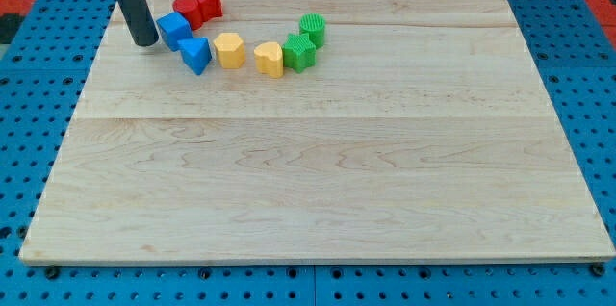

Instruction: Place the blue cube above the blue triangle

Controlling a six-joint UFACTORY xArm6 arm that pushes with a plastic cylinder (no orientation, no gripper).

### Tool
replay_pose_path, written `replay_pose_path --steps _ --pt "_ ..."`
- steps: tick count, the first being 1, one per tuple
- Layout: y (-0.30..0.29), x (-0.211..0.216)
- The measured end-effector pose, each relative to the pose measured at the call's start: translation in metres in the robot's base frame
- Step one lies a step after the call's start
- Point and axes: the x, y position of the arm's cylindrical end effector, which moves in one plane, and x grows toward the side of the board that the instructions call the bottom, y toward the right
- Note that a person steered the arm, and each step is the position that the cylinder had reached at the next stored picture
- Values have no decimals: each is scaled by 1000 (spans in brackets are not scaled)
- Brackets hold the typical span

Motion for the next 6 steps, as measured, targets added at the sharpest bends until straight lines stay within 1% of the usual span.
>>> replay_pose_path --steps 2,3,4,5,6 --pt "14 -10" --pt "43 -8" --pt "-33 -11" --pt "-50 -60" --pt "-8 -60"
